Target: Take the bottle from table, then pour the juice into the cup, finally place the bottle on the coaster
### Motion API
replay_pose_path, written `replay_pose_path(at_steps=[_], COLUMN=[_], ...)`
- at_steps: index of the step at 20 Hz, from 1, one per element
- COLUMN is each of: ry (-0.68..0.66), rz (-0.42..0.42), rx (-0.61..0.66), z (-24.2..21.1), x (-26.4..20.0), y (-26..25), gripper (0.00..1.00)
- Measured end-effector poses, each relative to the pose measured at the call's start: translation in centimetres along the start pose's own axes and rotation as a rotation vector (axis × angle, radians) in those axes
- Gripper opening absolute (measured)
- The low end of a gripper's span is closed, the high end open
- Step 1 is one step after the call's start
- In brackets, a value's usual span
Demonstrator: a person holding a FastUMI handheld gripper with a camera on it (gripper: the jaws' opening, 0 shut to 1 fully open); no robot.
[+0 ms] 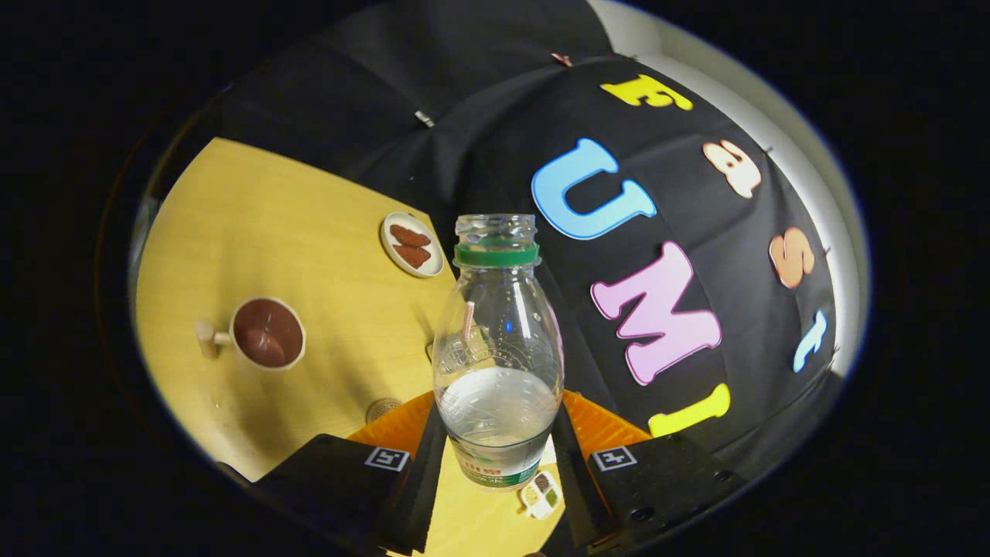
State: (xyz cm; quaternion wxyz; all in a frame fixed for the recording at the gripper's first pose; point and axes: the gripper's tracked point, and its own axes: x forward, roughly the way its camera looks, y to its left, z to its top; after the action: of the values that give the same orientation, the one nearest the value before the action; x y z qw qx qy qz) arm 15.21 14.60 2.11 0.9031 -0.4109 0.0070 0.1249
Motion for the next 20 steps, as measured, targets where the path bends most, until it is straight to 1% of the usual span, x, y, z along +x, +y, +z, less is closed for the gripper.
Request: replay_pose_path(at_steps=[5, 7, 8, 10, 13, 15, 20], ry=[-0.071, -0.087, -0.093, -0.09, -0.074, -0.063, 0.002], rz=[0.052, 0.067, 0.067, 0.095, 0.141, 0.157, 0.163], rx=[0.453, 0.59, 0.631, 0.679, 0.779, 0.835, 0.909], z=[-0.2, -0.5, -0.7, -1.6, -2.5, -3.2, -5.8], x=[-0.9, -0.2, 0.4, 0.9, 3.1, 4.7, 8.3], y=[-1.1, -1.8, -2.1, -1.8, -0.7, 0.2, 2.9], gripper=[0.7, 0.7, 0.7, 0.7, 0.7, 0.7, 0.71])
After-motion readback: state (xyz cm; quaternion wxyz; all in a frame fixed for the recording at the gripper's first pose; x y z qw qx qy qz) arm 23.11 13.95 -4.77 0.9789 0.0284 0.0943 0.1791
